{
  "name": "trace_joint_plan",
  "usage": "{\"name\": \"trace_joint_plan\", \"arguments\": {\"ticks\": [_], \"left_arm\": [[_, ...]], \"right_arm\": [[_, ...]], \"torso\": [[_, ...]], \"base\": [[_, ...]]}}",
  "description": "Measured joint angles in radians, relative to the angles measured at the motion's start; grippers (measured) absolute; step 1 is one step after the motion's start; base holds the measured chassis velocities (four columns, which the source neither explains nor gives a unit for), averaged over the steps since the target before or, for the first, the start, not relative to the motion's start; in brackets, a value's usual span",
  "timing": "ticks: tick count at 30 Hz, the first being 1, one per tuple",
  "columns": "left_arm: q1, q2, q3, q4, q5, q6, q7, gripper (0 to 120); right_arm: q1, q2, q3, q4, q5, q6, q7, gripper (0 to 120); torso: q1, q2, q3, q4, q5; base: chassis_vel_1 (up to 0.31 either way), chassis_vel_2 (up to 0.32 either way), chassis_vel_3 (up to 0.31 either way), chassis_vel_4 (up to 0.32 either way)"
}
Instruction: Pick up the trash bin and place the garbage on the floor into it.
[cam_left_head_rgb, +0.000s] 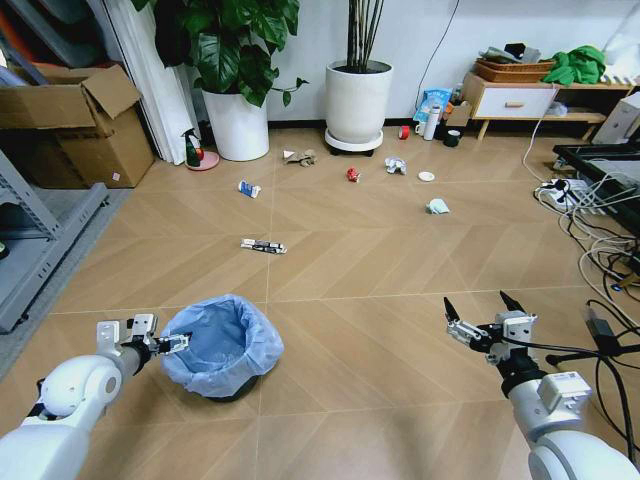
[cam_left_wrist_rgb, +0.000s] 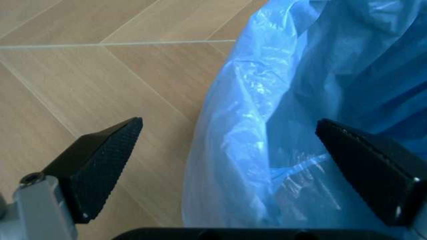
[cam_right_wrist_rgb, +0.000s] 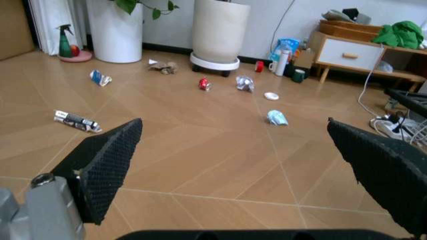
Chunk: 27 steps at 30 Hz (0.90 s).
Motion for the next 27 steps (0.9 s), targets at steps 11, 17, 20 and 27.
{"name": "trace_joint_plan", "arguments": {"ticks": [11,17,20,27], "left_arm": [[-0.006,0.001,0.004,0.029,0.043,-0.01,0.032,74],[-0.003,0.001,0.006,0.031,0.05,-0.01,0.034,53],[-0.004,0.001,0.007,0.03,0.05,-0.01,0.034,40],[-0.01,0.003,0.01,0.037,0.05,-0.016,0.037,19]], "right_arm": [[0.004,0.003,-0.003,-0.001,0.001,0.002,-0.001,100],[0.007,0.002,-0.003,-0.005,0.002,0.003,-0.001,100],[0.01,0.003,-0.003,-0.008,0.002,0.004,-0.001,100],[0.016,0.003,-0.006,-0.012,0.002,0.004,-0.001,100]], "torso": [[0.0,0.0,0.0,0.0001,0.0001],[0.0,0.0,0.0,0.0001,0.0],[0.0,0.0,0.0,0.0001,0.0001],[0.0,0.0,0.0,0.0,0.0]], "base": [[0.0,0.0,0.0,0.0],[0.0,0.0,0.0,0.0],[0.0,0.0,0.0,0.0],[0.0,0.0,0.0,0.0]]}}
